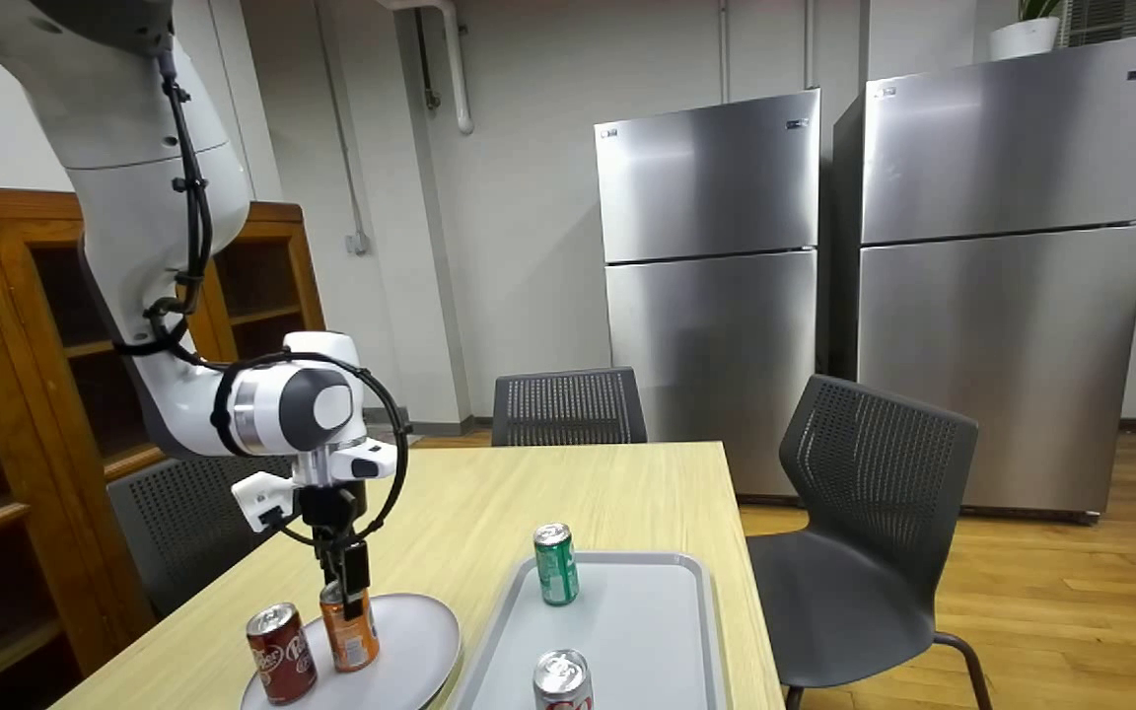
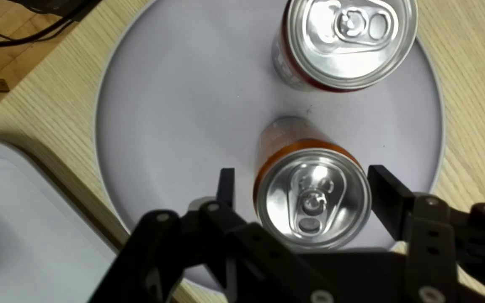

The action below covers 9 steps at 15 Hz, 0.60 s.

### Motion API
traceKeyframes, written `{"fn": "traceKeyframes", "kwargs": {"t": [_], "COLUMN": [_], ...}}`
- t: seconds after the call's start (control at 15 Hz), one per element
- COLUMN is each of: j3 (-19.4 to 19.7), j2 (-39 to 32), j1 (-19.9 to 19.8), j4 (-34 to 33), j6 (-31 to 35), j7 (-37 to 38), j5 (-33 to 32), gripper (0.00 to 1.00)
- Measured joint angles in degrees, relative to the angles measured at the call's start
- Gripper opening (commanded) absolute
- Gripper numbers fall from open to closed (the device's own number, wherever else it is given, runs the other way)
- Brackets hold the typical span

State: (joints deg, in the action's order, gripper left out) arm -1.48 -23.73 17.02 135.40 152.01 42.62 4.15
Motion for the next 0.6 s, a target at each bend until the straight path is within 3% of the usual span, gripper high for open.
{"fn": "traceKeyframes", "kwargs": {"t": [0.13,0.6], "j3": [0.0,0.6], "j2": [-0.1,-0.1], "j1": [0.2,0.4], "j4": [0.0,0.0], "j6": [0.5,2.0], "j7": [0.0,0.0], "j5": [0.0,0.0], "gripper": [0.38,0.38]}}
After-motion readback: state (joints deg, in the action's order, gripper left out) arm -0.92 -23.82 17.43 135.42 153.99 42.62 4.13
